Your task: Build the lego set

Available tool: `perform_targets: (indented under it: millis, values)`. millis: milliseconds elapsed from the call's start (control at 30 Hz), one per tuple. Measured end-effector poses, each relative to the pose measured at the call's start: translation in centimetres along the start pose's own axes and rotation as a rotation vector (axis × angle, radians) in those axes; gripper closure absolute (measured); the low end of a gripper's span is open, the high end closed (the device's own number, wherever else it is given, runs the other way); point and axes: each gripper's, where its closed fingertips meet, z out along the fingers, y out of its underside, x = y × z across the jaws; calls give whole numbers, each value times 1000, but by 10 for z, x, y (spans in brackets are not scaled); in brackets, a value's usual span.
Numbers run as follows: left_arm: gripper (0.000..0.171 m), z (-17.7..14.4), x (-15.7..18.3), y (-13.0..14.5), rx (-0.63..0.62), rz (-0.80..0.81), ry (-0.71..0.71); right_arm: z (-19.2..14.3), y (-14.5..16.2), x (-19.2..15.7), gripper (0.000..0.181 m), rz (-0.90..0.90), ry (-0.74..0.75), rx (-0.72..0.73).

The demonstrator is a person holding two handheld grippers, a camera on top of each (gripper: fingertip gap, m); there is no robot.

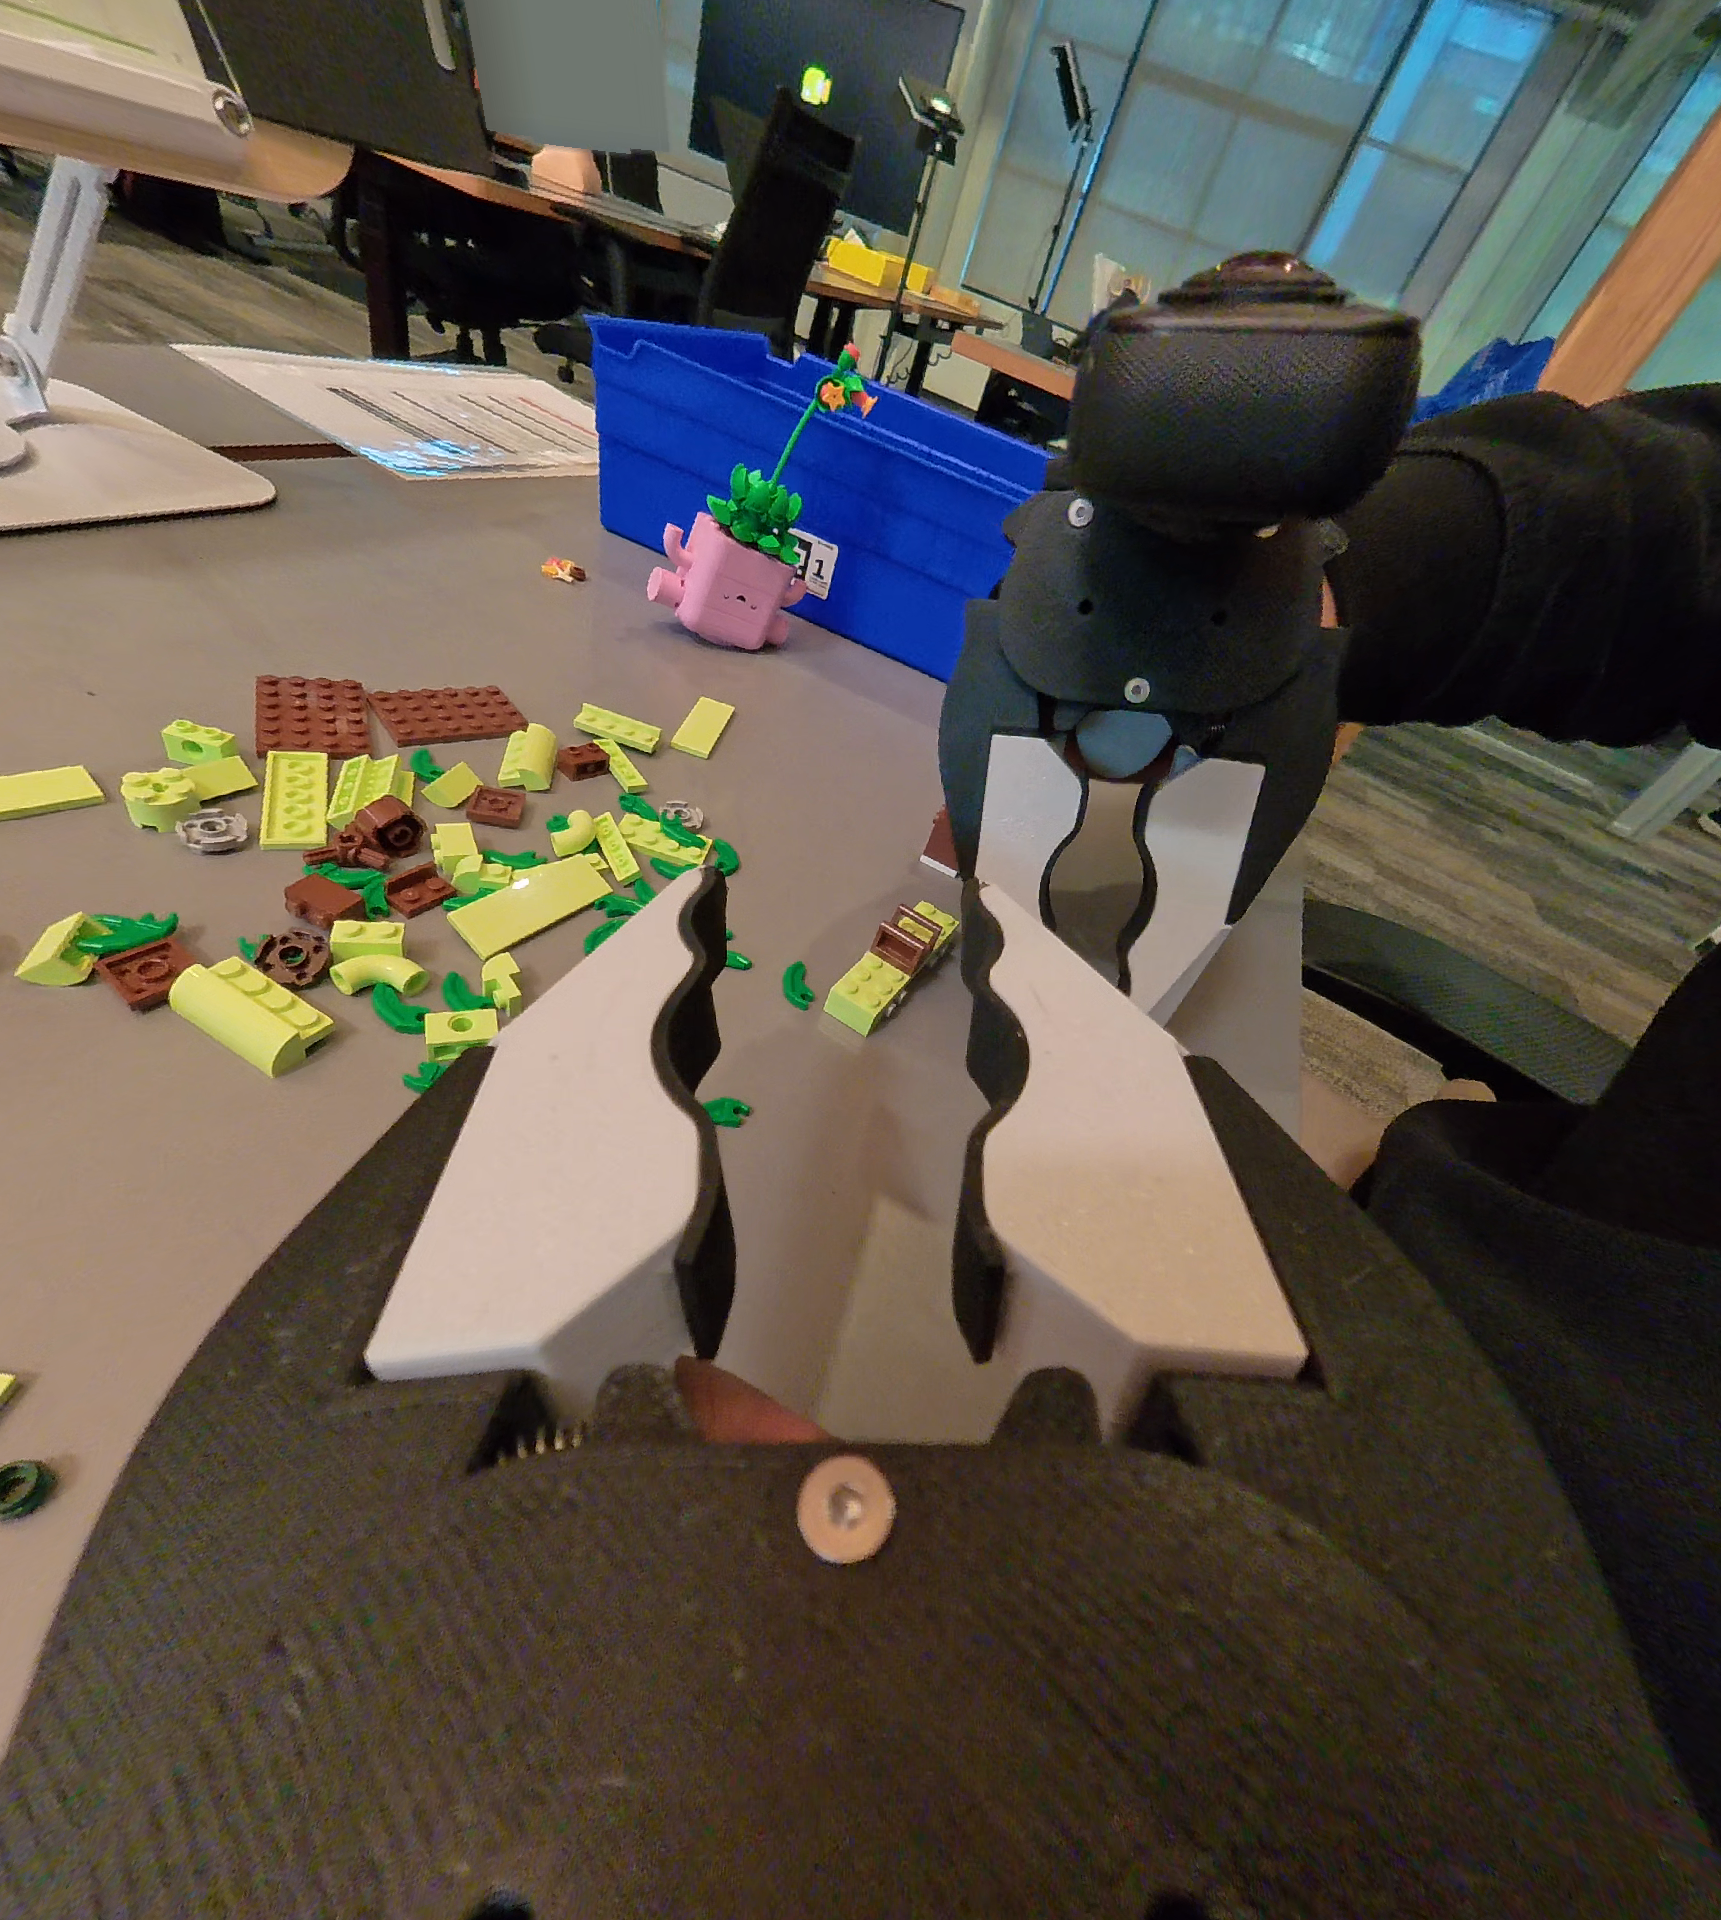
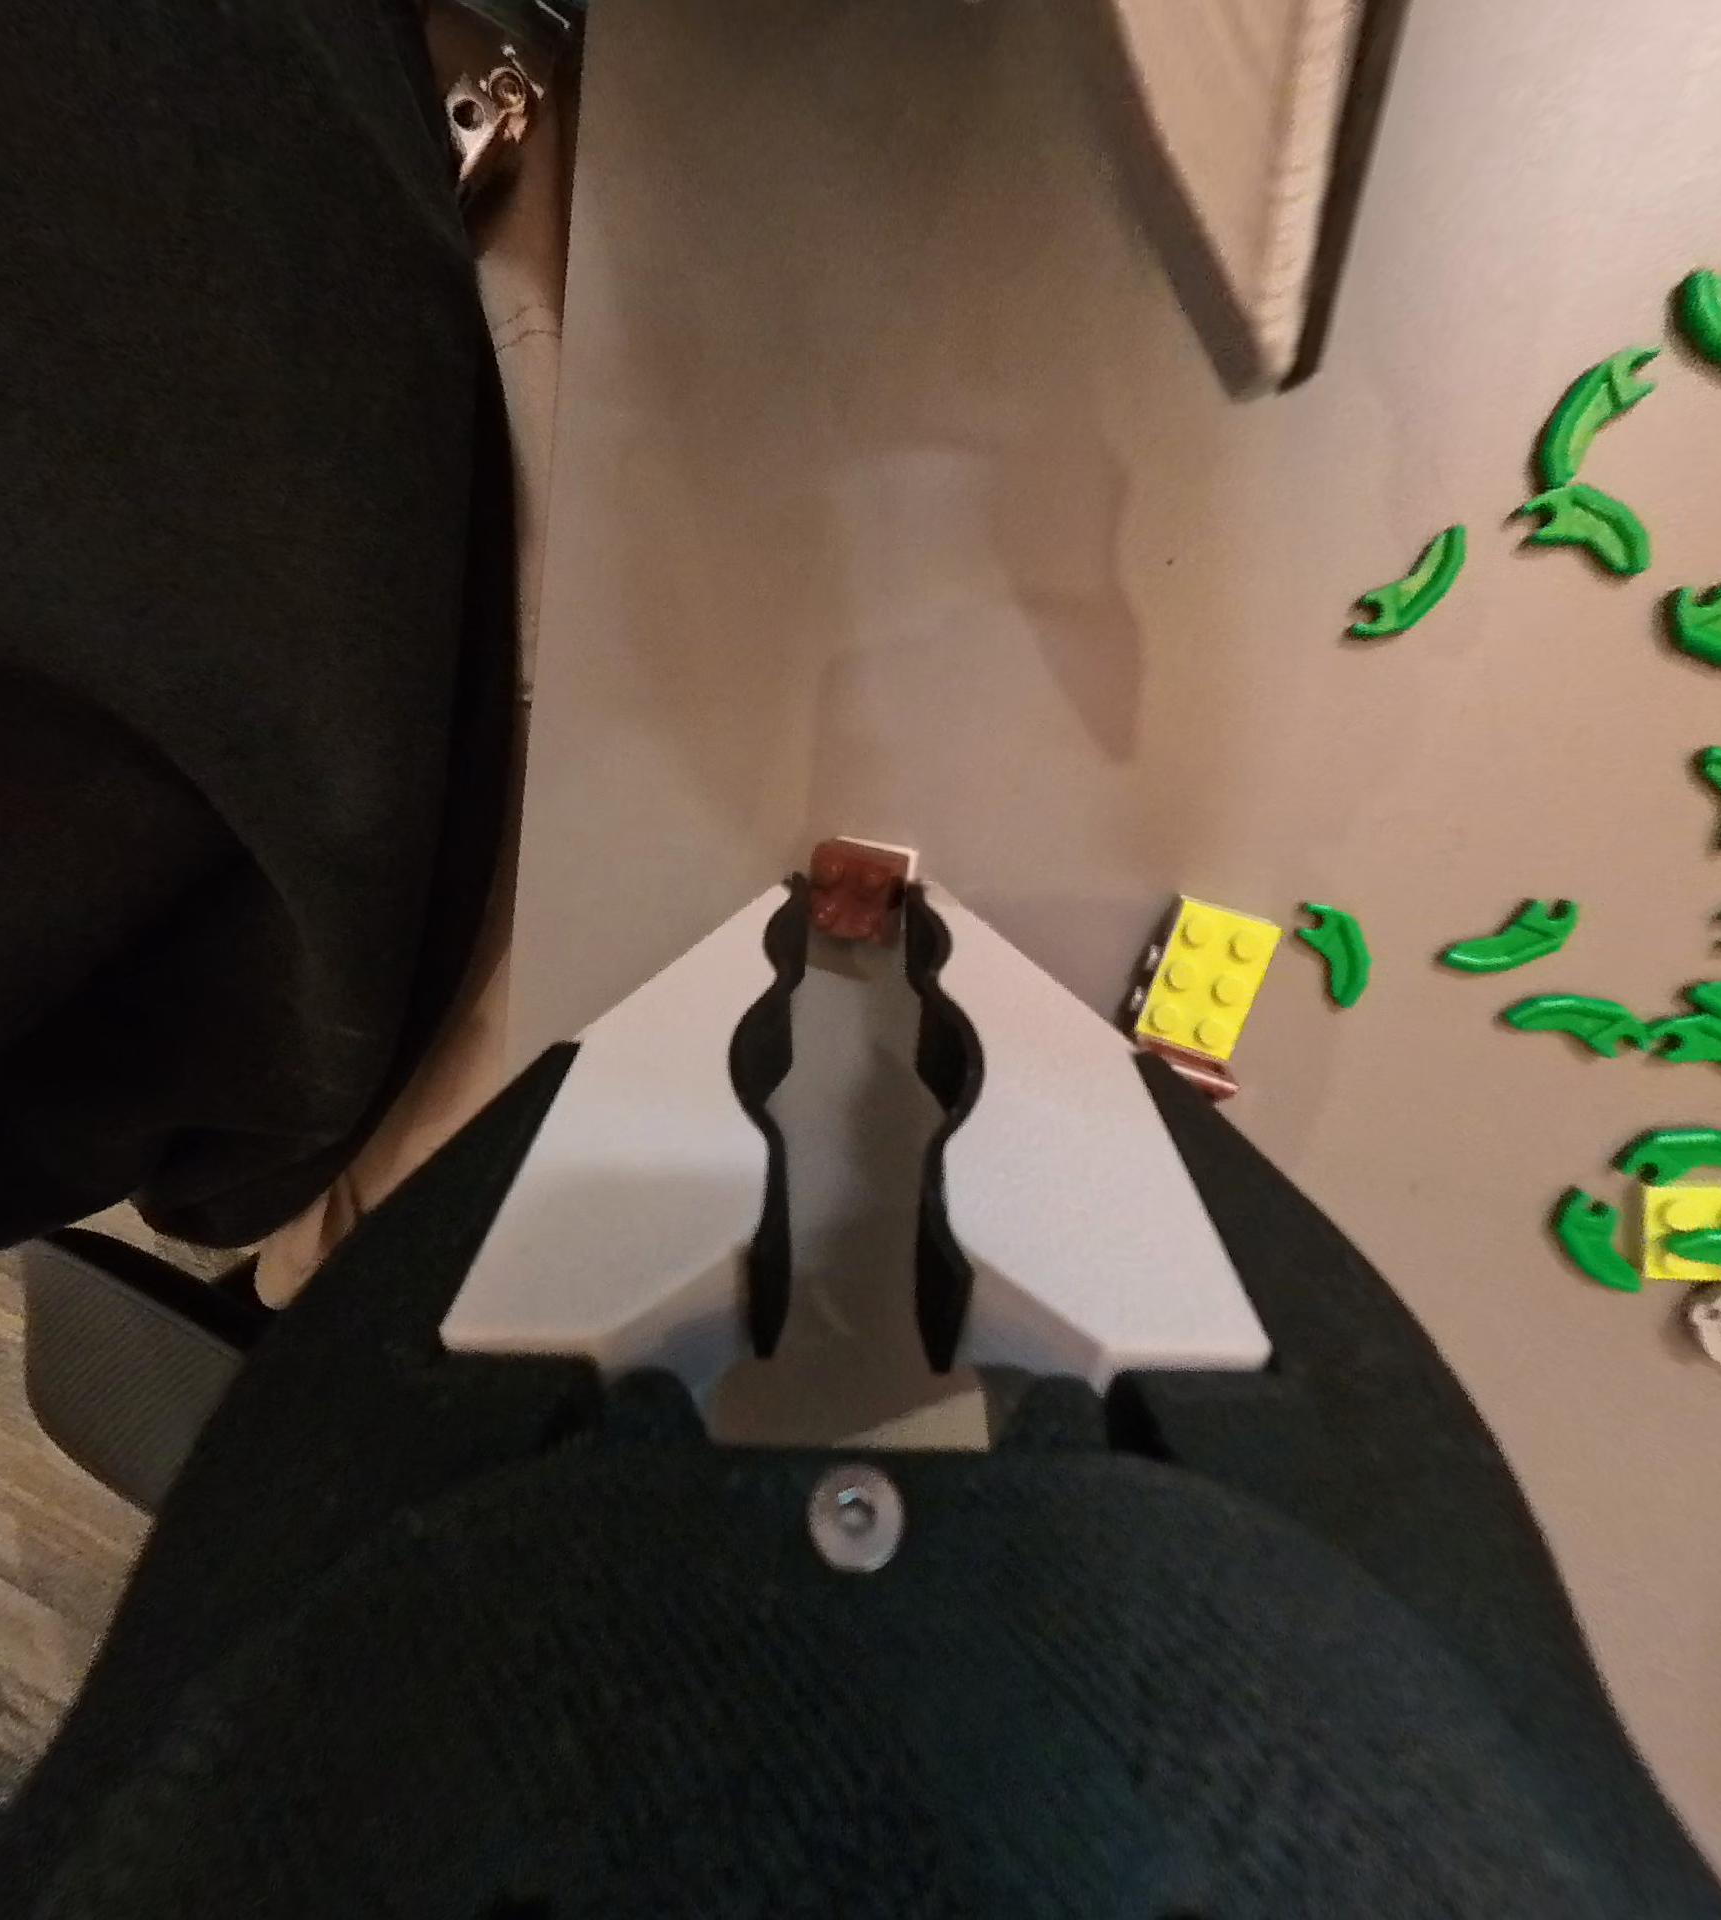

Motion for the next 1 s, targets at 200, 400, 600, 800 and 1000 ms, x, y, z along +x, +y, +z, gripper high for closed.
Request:
perform_targets:
  millis: [200, 400, 600, 800, 1000]
  values:
    - [129, 0, 0, 0, 0, -3, 1, -5, -6, -1, 149, 11, 53, 39]
    - [129, 0, -1, 0, 2, -10, 2, -10, -5, 0, 157, -18, 166, 4]
    - [129, 0, -2, -1, 4, -14, -2, -5, -3, 1, 159, -36, 231, -56]
    - [129, -1, -2, -1, 5, -15, -4, -1, -3, 2, 167, -32, 257, -86]
    - [130, -1, -3, -1, 5, -20, -5, -1, -3, 2, 167, -8, 289, -120]
